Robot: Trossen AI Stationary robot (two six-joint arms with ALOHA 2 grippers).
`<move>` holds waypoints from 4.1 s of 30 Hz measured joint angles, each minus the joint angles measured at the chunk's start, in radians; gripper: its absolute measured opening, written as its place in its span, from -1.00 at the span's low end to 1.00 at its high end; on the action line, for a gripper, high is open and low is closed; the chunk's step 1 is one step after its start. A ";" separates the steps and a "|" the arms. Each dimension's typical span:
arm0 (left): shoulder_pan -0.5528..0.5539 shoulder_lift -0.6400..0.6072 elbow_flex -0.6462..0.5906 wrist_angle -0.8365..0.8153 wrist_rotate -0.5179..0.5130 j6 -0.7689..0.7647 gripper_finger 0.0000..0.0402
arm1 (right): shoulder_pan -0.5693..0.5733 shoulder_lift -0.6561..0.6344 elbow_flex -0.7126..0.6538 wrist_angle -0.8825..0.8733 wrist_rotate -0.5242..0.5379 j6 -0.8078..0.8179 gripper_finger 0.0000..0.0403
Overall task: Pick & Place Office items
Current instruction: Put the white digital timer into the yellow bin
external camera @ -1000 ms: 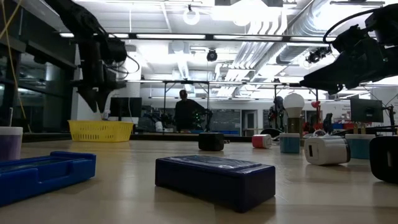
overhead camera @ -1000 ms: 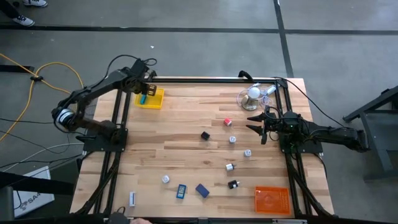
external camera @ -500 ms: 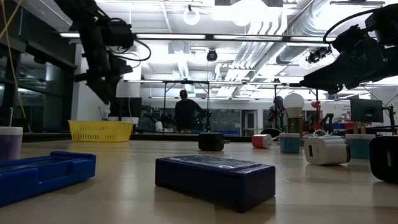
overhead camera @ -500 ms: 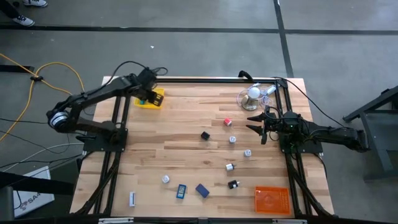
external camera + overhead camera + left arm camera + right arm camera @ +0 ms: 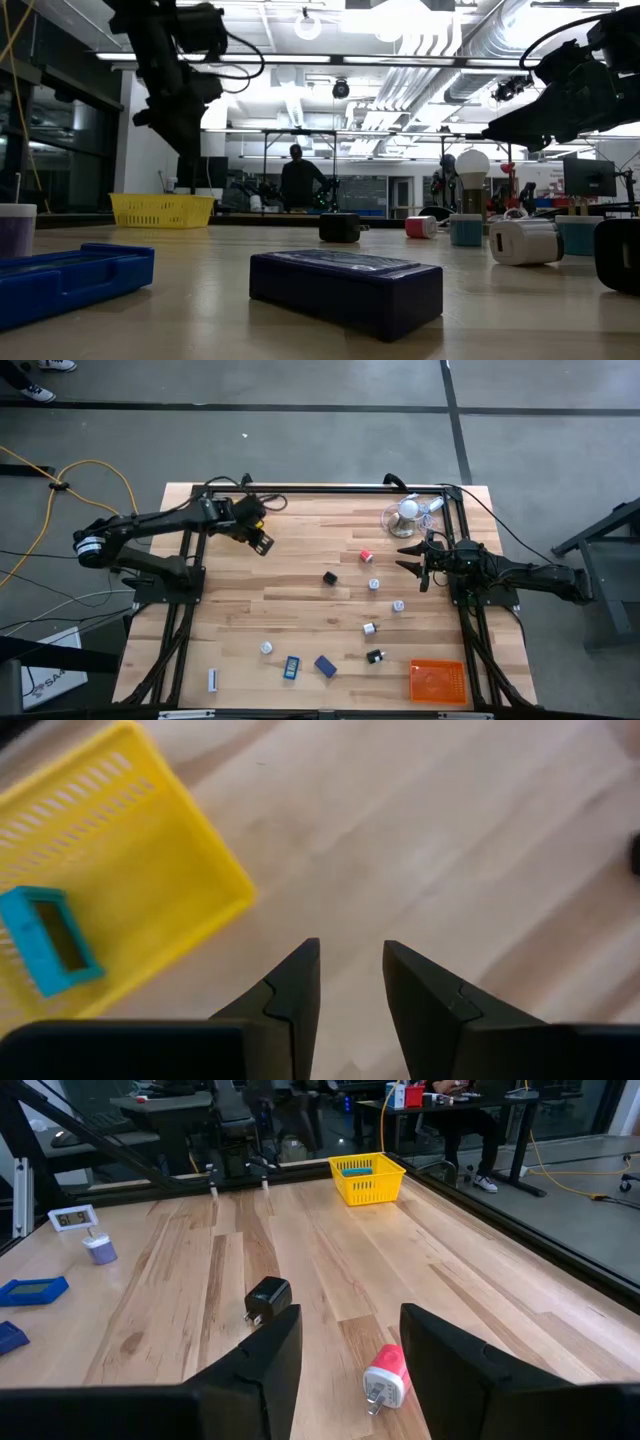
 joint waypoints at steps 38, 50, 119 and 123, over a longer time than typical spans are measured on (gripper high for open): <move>-0.970 -0.024 0.000 -0.293 -0.159 -1.177 -0.47 | 0.000 0.000 0.000 0.000 0.000 0.000 -0.22; -1.250 0.034 0.000 -0.284 -0.198 -1.591 -0.47 | 0.000 0.000 0.000 0.000 0.000 0.000 -0.22; -1.417 0.544 0.388 -0.249 0.233 -2.112 -0.47 | 0.000 0.000 0.000 -0.001 0.000 0.000 -0.22; -1.428 0.571 0.388 -0.251 0.237 -2.162 -0.47 | 0.000 0.000 0.000 -0.002 0.000 0.000 -0.22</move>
